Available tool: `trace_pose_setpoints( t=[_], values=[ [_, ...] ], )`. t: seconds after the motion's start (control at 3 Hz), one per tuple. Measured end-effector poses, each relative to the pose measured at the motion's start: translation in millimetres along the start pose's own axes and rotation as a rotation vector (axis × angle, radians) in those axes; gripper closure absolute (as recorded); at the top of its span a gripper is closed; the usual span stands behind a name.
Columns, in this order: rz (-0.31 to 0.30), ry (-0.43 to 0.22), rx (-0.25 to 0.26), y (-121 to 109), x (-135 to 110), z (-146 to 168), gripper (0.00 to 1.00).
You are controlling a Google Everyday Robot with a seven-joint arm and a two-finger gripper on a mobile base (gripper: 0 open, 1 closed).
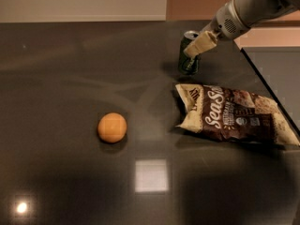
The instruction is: Move green can near brown chip bag
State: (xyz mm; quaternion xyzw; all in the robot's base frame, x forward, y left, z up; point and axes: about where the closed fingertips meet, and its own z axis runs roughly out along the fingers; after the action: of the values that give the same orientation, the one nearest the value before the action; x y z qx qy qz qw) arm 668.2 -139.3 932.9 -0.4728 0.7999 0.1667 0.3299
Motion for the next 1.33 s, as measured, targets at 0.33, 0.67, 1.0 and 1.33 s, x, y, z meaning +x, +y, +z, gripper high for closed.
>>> trace_pose_setpoints(
  t=[0.33,0.67,1.0,1.33],
  values=[
    [0.019,0.013,-0.002,4.0,19.8,-7.8,1.00],
    [0.023,0.026,-0.007,10.6,33.7,-11.0,1.00],
    [0.021,0.034,-0.005,16.3,44.4,-12.6,0.83],
    [0.013,0.029,0.000,20.2,51.1,-13.5,0.58]
  ],
)
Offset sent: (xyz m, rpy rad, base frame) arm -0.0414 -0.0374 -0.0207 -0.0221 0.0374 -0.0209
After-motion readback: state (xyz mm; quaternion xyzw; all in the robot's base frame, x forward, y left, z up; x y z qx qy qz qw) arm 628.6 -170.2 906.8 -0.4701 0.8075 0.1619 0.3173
